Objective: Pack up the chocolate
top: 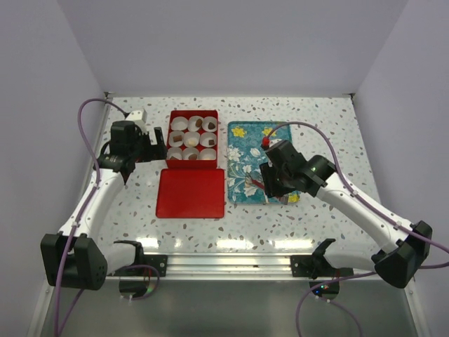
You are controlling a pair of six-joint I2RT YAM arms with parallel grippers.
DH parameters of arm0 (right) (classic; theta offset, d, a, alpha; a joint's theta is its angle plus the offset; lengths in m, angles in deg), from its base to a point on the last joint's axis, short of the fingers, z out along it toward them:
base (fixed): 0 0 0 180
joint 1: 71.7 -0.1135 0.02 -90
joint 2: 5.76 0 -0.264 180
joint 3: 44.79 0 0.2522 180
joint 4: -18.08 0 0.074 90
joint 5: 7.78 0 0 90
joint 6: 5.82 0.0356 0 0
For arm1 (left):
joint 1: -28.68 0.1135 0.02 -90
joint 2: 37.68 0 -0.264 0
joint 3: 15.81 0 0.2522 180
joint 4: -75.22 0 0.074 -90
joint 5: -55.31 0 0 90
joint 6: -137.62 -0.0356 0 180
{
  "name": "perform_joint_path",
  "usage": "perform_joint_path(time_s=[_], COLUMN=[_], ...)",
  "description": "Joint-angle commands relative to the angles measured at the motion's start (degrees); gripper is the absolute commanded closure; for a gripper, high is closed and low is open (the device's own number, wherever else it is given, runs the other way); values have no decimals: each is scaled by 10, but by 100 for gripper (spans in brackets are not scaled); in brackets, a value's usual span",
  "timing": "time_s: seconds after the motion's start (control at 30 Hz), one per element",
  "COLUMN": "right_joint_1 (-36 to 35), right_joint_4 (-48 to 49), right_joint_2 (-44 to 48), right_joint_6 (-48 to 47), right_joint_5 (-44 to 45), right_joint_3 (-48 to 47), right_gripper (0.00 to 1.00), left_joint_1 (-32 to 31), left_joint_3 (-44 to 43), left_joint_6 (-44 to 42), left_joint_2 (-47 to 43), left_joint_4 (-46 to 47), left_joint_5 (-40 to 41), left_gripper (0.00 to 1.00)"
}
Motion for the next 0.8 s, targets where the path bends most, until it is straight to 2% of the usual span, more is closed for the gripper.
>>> perform_joint_path(time_s=[0.0, 0.33, 0.77], right_joint_1=[-28, -65, -67], right_joint_4=[13, -15, 1], right_joint_2=[-5, -22, -57], right_joint_6=[41, 69, 72], right_joint_5=[14, 79, 66], right_joint_3=[-3, -31, -26], right_gripper=[58, 58, 58], left_joint_1=[-2, -2, -1], left_joint_3=[-6, 1, 2], left_joint_6=[-8, -9, -19], left_joint_2=[-17, -17, -12], left_joint_4=[15, 20, 24], left_joint_5=[-2, -1, 2], left_gripper=[0, 0, 0])
